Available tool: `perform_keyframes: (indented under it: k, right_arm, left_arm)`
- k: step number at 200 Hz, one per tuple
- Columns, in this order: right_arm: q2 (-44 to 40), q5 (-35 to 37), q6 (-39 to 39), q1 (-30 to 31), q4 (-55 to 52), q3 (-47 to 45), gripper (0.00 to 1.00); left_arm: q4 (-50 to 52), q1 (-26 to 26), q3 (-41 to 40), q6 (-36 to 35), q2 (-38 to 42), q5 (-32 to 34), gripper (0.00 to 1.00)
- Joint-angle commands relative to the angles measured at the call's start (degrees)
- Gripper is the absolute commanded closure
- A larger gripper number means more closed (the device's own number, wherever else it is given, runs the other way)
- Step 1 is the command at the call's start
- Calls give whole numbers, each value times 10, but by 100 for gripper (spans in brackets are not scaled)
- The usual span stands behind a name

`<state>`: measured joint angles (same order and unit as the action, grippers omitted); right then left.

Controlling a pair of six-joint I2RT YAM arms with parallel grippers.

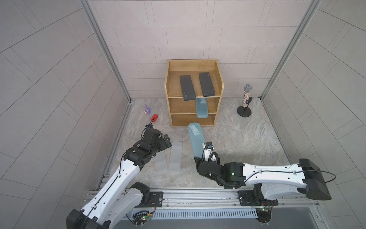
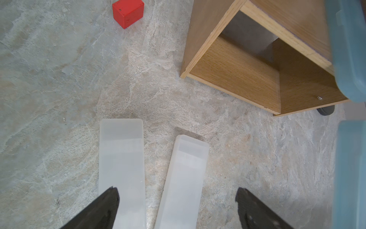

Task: Place the pencil cases on the shelf according to color
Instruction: Pick up the pencil case from the center of the board, then place the pencil case on the shelf.

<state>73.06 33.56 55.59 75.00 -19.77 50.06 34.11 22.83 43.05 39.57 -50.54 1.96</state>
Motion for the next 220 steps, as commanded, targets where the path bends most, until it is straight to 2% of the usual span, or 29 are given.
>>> perform_keyframes:
  k: [1, 46, 82, 167, 200, 220]
  right_arm:
    - [7, -11, -55, -36, 12, 44, 51]
    - [89, -78, -106, -132, 41, 135, 51]
    - [171, -117, -126, -186, 58, 219, 51]
    - [355, -143, -154, -245, 31, 406, 50]
    - [380, -138, -168, -257, 16, 438, 45]
    - [384, -138, -169, -264, 16, 442, 37]
  left_arm:
    - [-7, -4, 14, -7, -2, 1, 0]
    - [-19, -13, 14, -15, -18, -10, 0]
    - [-33, -27, 13, -23, -33, -23, 0]
    - [-47, -49, 10, -34, -35, -52, 0]
    - [-51, -52, 11, -35, -41, -60, 0]
    - [-61, -54, 6, -34, -43, -67, 0]
